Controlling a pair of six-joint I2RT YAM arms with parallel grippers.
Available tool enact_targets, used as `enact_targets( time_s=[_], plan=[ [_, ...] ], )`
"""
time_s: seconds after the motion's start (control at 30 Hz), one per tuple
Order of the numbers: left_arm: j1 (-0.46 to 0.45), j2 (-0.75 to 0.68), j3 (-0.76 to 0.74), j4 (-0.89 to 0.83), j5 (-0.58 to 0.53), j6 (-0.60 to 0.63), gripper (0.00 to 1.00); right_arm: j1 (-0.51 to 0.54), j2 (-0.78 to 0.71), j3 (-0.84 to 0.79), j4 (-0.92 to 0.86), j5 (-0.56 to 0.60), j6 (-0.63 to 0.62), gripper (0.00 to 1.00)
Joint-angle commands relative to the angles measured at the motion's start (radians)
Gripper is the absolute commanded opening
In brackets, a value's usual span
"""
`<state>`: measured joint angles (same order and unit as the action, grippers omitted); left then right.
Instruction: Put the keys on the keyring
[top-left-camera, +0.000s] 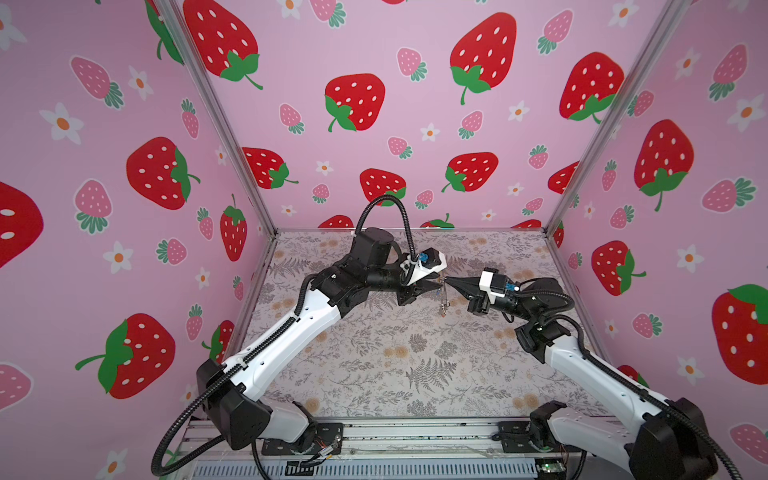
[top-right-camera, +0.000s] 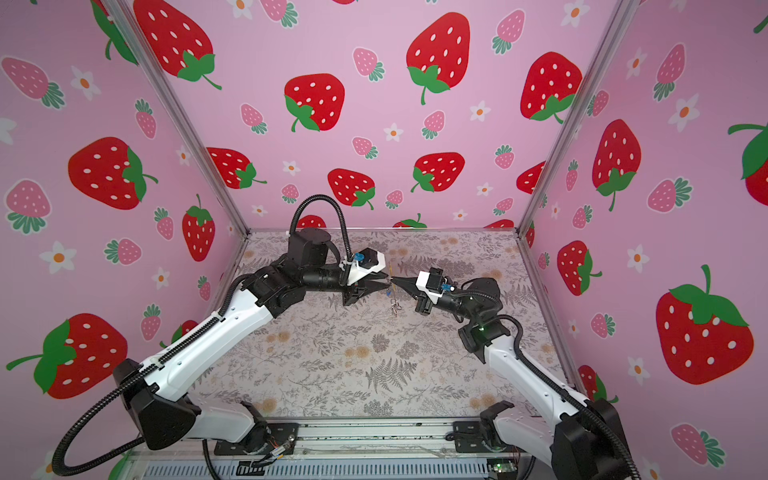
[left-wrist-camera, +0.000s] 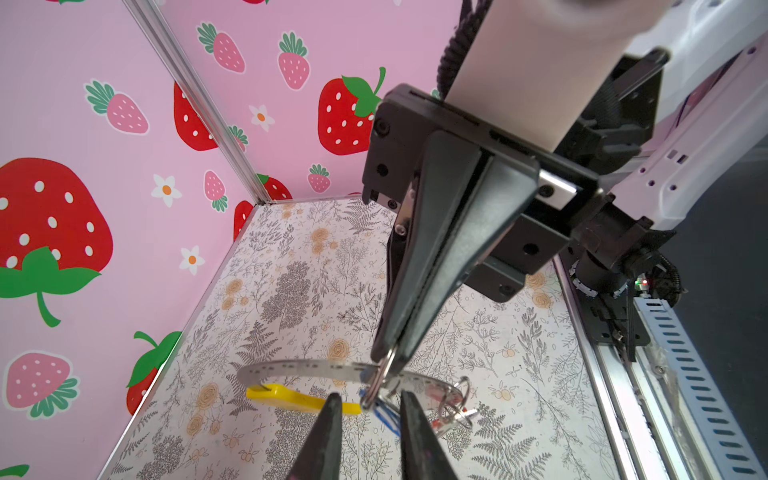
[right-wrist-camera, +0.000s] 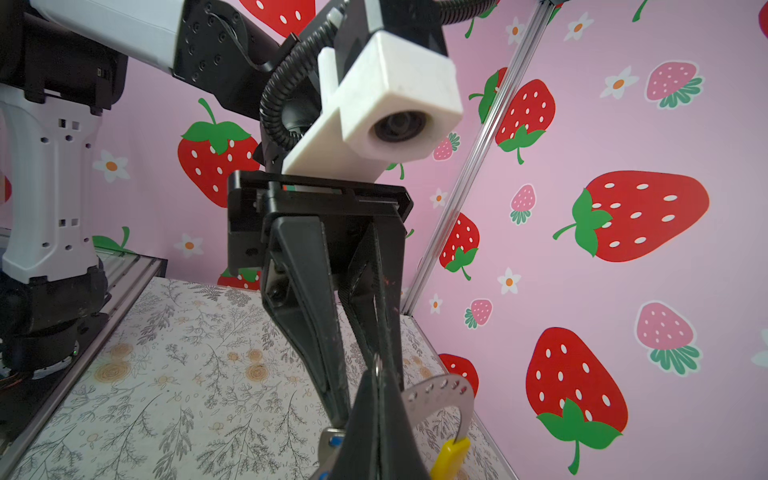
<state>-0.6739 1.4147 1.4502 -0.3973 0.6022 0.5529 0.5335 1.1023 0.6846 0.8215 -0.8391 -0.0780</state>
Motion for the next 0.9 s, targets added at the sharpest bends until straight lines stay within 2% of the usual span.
enact_targets(
  time_s=[0.0,0.27,0.4,0.43,0.5,0.7,0.87],
  plan=[
    [0.003,-0.02,0.037,0.029,0.046,0.013,0.26,-0.004,0.001,0.009,0.023,-0.017,0.002,0.0],
    [0.003,-0.009,0.045,0.017,0.053,0.019,0.16,-0.004,-0.001,0.009,0.024,-0.014,0.001,0.0],
    [0.002,-0.004,0.055,0.013,0.059,0.024,0.07,-0.004,0.003,0.012,0.014,-0.015,-0.002,0.0],
    [0.002,-0.002,0.06,0.009,0.059,0.027,0.02,-0.004,0.005,0.013,0.003,-0.017,-0.007,0.0],
    [0.002,0.001,0.07,-0.003,0.058,0.031,0.0,-0.004,0.007,0.016,-0.01,-0.014,-0.014,0.0],
    [-0.006,0.02,0.131,-0.118,-0.023,0.072,0.0,-0.004,-0.031,0.037,-0.161,0.07,-0.142,0.22],
    [-0.048,0.056,0.21,-0.255,-0.169,0.148,0.0,-0.004,-0.055,0.084,-0.331,0.113,-0.283,0.29]
  ],
)
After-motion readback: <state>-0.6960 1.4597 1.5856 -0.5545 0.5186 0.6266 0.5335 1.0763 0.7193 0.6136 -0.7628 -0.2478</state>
